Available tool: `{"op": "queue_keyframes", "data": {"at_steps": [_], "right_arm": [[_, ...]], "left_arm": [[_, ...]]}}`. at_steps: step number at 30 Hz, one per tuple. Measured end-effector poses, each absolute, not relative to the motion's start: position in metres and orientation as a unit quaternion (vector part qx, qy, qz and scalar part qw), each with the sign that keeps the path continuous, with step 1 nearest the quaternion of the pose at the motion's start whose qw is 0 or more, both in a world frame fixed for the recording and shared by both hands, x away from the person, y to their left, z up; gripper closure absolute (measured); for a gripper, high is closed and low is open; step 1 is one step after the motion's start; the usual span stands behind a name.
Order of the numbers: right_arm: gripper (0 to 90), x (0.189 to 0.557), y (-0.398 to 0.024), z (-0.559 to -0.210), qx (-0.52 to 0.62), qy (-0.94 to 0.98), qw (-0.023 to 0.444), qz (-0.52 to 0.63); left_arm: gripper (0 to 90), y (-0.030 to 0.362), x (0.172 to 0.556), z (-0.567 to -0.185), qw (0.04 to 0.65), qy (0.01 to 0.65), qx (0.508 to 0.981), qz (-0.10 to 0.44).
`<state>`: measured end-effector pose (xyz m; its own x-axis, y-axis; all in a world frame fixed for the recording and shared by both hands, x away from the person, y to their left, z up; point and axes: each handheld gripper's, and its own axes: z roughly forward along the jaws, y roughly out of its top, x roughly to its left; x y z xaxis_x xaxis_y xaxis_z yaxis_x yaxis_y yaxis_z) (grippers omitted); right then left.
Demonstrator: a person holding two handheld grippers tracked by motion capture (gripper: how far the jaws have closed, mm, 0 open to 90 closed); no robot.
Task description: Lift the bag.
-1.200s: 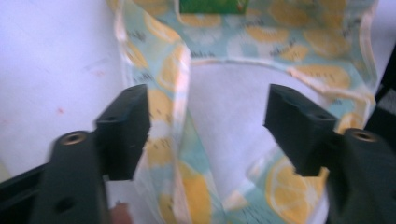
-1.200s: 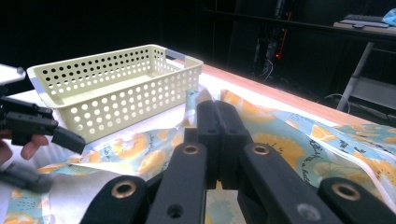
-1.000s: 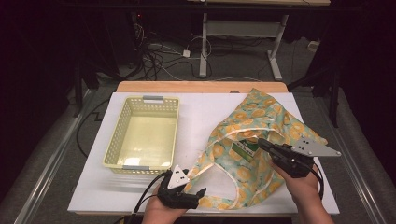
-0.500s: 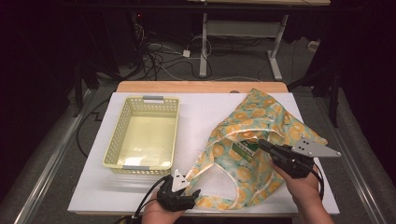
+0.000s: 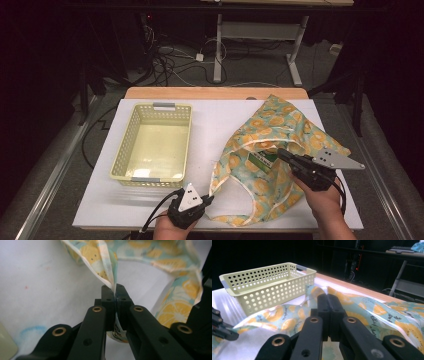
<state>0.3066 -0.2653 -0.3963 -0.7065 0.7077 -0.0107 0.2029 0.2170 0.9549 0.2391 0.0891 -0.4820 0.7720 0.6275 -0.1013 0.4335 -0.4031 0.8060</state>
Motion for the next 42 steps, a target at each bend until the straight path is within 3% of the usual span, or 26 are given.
{"op": "queue_keyframes", "data": {"at_steps": [5, 17, 42], "right_arm": [[90.0, 0.302, -0.264, -0.394, 0.298, 0.741, 0.234, 0.554], [90.0, 0.303, -0.258, -0.389, 0.291, 0.727, 0.241, 0.573], [90.0, 0.303, -0.257, -0.375, 0.287, 0.703, 0.261, 0.596]], "left_arm": [[86.1, 0.089, 0.237, -0.459, 0.493, 0.312, 0.800, 0.136], [86.1, 0.091, 0.257, -0.422, 0.544, 0.296, 0.762, 0.187], [86.1, 0.102, 0.288, -0.354, 0.578, 0.275, 0.719, 0.270]]}}
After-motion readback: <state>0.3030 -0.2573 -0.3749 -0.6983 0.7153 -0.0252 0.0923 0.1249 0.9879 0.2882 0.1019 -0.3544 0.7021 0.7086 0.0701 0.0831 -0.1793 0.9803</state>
